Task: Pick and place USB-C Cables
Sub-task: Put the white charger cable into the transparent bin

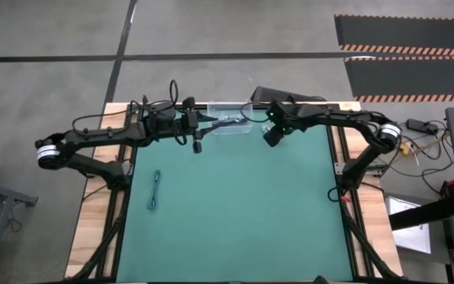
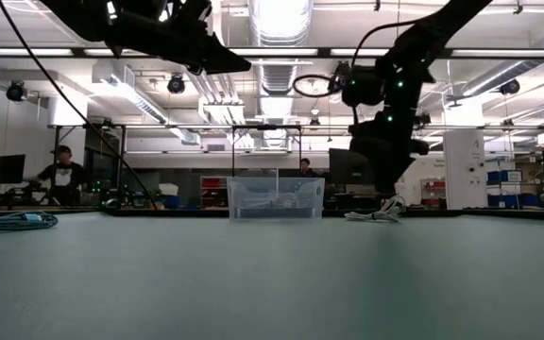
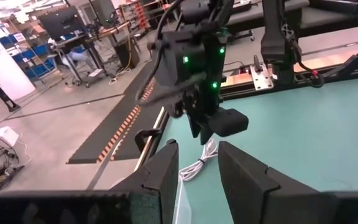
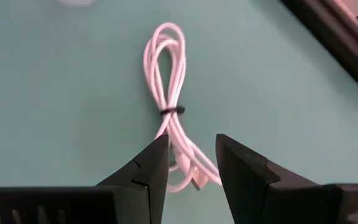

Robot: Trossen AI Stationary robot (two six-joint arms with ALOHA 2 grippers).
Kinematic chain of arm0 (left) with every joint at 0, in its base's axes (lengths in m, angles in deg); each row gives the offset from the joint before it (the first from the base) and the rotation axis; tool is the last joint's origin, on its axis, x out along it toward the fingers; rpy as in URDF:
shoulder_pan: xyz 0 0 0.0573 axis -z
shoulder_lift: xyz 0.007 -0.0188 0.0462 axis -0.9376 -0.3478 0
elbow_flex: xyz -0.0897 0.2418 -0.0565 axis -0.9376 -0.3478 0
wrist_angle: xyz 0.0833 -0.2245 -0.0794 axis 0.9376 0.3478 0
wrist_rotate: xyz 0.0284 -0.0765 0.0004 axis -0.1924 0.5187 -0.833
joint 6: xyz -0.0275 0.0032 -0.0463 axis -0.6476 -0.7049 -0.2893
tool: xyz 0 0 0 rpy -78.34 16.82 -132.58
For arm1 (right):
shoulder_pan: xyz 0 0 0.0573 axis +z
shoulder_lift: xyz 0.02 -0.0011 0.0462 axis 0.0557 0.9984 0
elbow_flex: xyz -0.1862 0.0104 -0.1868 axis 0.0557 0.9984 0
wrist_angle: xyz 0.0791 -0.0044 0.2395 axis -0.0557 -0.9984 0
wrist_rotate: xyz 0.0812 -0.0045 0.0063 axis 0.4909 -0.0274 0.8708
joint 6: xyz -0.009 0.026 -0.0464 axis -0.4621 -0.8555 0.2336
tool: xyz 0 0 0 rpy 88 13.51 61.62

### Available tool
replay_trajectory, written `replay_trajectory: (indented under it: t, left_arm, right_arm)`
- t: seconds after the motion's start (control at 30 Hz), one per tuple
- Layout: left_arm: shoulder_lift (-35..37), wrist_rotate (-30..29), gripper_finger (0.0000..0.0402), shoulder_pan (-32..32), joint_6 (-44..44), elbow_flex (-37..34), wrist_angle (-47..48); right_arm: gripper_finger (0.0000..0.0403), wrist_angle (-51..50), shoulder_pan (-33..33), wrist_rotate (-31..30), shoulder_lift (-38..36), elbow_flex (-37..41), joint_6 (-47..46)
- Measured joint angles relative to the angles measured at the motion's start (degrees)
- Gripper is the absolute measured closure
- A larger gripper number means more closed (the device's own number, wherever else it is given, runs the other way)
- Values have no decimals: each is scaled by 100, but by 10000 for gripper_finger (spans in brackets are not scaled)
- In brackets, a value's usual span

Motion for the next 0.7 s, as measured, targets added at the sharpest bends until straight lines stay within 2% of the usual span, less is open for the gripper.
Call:
replay_trajectory:
  t: [0.23,0.47,0.7]
  left_arm:
    - [0,-23,304,0,2,-13,-4]
    - [0,-28,304,0,2,-20,-3]
    - [0,-33,304,0,4,-22,-8]
  right_arm:
    - [280,-166,2,576,550,-370,401]
    - [280,-102,1,542,1092,-513,541]
    - [280,-48,6,509,1311,-563,537]
